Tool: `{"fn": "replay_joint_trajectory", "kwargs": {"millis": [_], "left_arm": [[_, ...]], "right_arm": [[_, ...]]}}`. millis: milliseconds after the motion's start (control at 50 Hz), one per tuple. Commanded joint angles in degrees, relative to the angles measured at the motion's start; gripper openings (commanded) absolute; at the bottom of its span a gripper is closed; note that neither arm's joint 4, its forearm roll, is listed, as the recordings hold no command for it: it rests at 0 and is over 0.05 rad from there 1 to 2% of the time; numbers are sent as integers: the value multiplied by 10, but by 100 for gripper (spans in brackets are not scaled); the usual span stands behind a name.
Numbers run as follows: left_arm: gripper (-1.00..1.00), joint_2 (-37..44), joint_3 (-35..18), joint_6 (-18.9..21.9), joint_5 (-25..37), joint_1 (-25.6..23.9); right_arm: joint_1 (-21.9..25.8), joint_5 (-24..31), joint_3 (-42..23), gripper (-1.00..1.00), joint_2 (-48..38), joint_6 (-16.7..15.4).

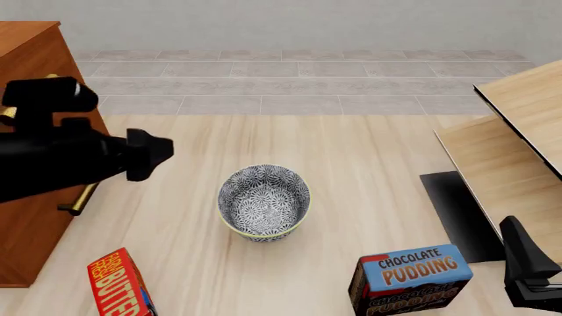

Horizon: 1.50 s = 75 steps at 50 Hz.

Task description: Close the top drawer of the cabinet and put the bowl on top of it.

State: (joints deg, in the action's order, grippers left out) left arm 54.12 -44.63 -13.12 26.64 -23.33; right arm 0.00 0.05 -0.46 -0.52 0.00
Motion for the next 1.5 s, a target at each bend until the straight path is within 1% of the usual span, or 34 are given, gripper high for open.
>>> {"fn": "replay_joint_trajectory", "kwargs": {"millis": [20,140,240,320,520,560,1000,1300,1320,1500], "left_arm": [[100,23,-3,-6,-17,10],[100,37,0,-18,-27,4],[100,46,1,-18,-37,4],[100,60,-2,-30,-45,-1],[100,89,6,-34,-78,1],[100,96,6,-41,-82,-1],[100,162,16,-54,-139,15],[100,194,22,-62,-168,5],[100,207,22,-72,-170,3],[100,229,23,-70,-190,9]], "right_arm": [[0,0,1,100,1,0],[0,0,1,100,1,0],[0,0,1,100,1,0],[0,0,1,100,1,0],[0,0,1,100,1,0],[0,0,1,100,1,0],[0,0,1,100,1,0],[0,0,1,100,1,0],[0,0,1,100,1,0],[0,0,1,100,1,0]]}}
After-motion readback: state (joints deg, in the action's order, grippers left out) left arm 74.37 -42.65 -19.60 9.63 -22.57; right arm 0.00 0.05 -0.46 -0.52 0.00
